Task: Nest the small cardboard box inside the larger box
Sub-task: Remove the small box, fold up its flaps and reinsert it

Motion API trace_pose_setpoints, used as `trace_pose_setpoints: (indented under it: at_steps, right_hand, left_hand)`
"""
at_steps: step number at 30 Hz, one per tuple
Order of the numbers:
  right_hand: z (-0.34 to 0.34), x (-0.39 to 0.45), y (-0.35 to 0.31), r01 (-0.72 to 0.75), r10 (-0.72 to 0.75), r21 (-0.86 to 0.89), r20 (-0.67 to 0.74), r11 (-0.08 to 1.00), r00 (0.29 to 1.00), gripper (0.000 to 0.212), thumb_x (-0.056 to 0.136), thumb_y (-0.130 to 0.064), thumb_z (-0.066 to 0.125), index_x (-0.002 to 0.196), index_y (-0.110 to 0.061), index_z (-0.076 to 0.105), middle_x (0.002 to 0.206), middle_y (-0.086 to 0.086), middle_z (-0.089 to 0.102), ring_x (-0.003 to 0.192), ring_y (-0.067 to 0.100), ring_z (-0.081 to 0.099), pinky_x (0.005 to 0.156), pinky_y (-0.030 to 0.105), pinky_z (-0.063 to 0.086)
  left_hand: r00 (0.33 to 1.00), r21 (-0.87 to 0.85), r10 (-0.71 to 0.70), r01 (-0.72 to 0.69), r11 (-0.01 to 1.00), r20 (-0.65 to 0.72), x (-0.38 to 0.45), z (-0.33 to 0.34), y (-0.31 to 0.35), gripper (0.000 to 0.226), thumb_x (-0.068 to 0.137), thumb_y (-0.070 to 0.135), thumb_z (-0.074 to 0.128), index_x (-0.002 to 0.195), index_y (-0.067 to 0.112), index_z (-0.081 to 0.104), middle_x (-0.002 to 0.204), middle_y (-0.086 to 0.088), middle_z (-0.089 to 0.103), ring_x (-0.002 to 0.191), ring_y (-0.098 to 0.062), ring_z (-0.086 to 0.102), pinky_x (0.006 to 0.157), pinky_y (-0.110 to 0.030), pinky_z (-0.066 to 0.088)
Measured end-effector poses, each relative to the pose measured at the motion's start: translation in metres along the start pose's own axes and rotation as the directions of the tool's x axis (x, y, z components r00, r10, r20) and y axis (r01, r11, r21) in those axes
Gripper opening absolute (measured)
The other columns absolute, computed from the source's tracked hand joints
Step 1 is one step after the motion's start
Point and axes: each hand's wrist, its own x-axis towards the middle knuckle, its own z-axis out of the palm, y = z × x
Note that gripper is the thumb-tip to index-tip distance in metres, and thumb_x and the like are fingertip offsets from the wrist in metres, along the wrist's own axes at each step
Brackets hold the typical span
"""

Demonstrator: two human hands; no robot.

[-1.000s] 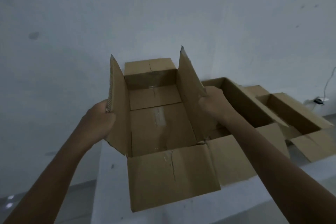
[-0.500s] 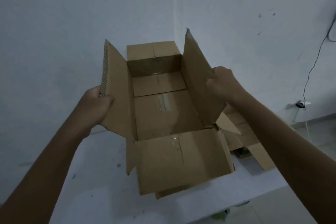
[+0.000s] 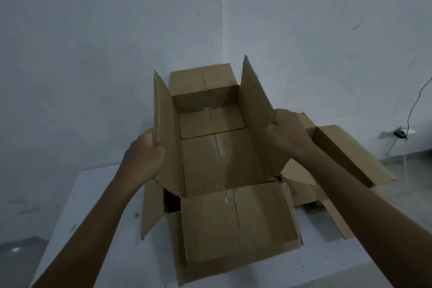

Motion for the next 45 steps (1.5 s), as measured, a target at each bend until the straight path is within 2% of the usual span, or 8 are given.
trace_pose_setpoints:
  at_steps: [9, 15, 19, 27, 31, 39, 42, 45]
  right_hand:
    - [0.026, 0.022, 0.027, -0.024, 0.019, 0.026, 0.176, 0.999, 0.984, 0.04, 0.084, 0.004, 0.044, 0.057, -0.018, 0.026, 0.058, 0.003, 0.031, 0.051, 0.015, 0.03, 0.048, 0.025, 0.022]
    - [0.045, 0.022, 0.044, -0.031, 0.039, -0.037, 0.22, 0.999, 0.975, 0.005, 0.088, -0.003, 0.045, 0.084, -0.004, 0.047, 0.075, 0.009, 0.048, 0.063, 0.023, 0.045, 0.049, 0.027, 0.029]
    - [0.066, 0.019, 0.055, -0.063, 0.085, -0.105, 0.221, 0.993, 0.971, 0.006, 0.089, -0.003, 0.046, 0.083, -0.006, 0.045, 0.072, 0.006, 0.047, 0.059, 0.019, 0.045, 0.045, 0.025, 0.027]
    - [0.097, 0.012, 0.061, 0.037, 0.049, -0.356, 0.23, 0.934, 0.972, 0.01, 0.091, 0.003, 0.044, 0.092, -0.005, 0.049, 0.09, 0.015, 0.06, 0.084, 0.033, 0.061, 0.061, 0.037, 0.044]
    - [0.116, 0.009, 0.063, -0.006, 0.141, -0.387, 0.321, 0.922, 0.937, 0.023, 0.084, 0.01, 0.049, 0.102, -0.004, 0.048, 0.102, 0.018, 0.061, 0.095, 0.035, 0.06, 0.064, 0.037, 0.044]
    - [0.14, 0.017, 0.069, -0.047, 0.232, -0.471, 0.343, 0.881, 0.91, 0.024, 0.09, 0.01, 0.043, 0.11, -0.001, 0.05, 0.109, 0.018, 0.063, 0.097, 0.033, 0.064, 0.068, 0.037, 0.049]
    - [0.144, 0.015, 0.071, -0.035, 0.274, -0.538, 0.373, 0.842, 0.886, 0.026, 0.09, 0.011, 0.044, 0.112, 0.0, 0.051, 0.111, 0.018, 0.063, 0.1, 0.032, 0.065, 0.076, 0.039, 0.055]
    - [0.142, 0.015, 0.071, -0.005, 0.271, -0.539, 0.416, 0.843, 0.868, 0.021, 0.089, 0.009, 0.048, 0.105, -0.001, 0.057, 0.107, 0.017, 0.064, 0.096, 0.032, 0.065, 0.077, 0.04, 0.057]
  left_hand:
    - [0.995, 0.141, -0.083, 0.088, 0.986, -0.047, 0.018, 0.036, -0.018, 0.038, 0.103, 0.035, 0.036, 0.1, 0.007, 0.061, 0.089, -0.012, 0.067, 0.08, -0.027, 0.064, 0.068, -0.034, 0.046]
    - [0.993, 0.272, -0.095, 0.112, 0.956, -0.074, 0.028, 0.053, -0.031, 0.026, 0.1, 0.028, 0.041, 0.099, 0.013, 0.063, 0.088, -0.005, 0.066, 0.079, -0.022, 0.06, 0.057, -0.028, 0.036]
    - [0.986, 0.322, -0.069, 0.116, 0.94, -0.154, 0.026, 0.073, -0.042, 0.031, 0.1, 0.025, 0.042, 0.086, 0.007, 0.062, 0.077, -0.01, 0.064, 0.067, -0.022, 0.058, 0.056, -0.031, 0.039]
    - [0.977, 0.582, 0.063, 0.068, 0.81, -0.202, 0.017, 0.096, -0.087, 0.02, 0.092, 0.016, 0.054, 0.11, 0.006, 0.059, 0.087, -0.012, 0.059, 0.078, -0.024, 0.051, 0.052, -0.031, 0.038]
    - [0.949, 0.763, 0.261, -0.035, 0.645, -0.177, 0.013, 0.105, -0.088, 0.013, 0.078, 0.003, 0.066, 0.09, -0.001, 0.063, 0.074, -0.017, 0.056, 0.069, -0.03, 0.05, 0.047, -0.026, 0.032]
    - [0.944, 0.863, 0.28, 0.011, 0.506, -0.176, 0.02, 0.112, -0.102, 0.015, 0.081, 0.013, 0.061, 0.089, 0.001, 0.057, 0.084, -0.016, 0.05, 0.071, -0.029, 0.043, 0.053, -0.03, 0.028]
    - [0.977, 0.903, 0.194, 0.0, 0.429, -0.093, 0.02, 0.112, -0.1, 0.042, 0.073, 0.034, 0.077, 0.102, 0.008, 0.061, 0.099, -0.014, 0.055, 0.083, -0.03, 0.046, 0.056, -0.032, 0.034]
    - [0.995, 0.905, 0.099, -0.049, 0.422, 0.008, 0.015, 0.111, -0.095, 0.066, 0.076, 0.063, 0.067, 0.122, 0.017, 0.059, 0.125, -0.011, 0.054, 0.112, -0.033, 0.048, 0.075, -0.037, 0.047]
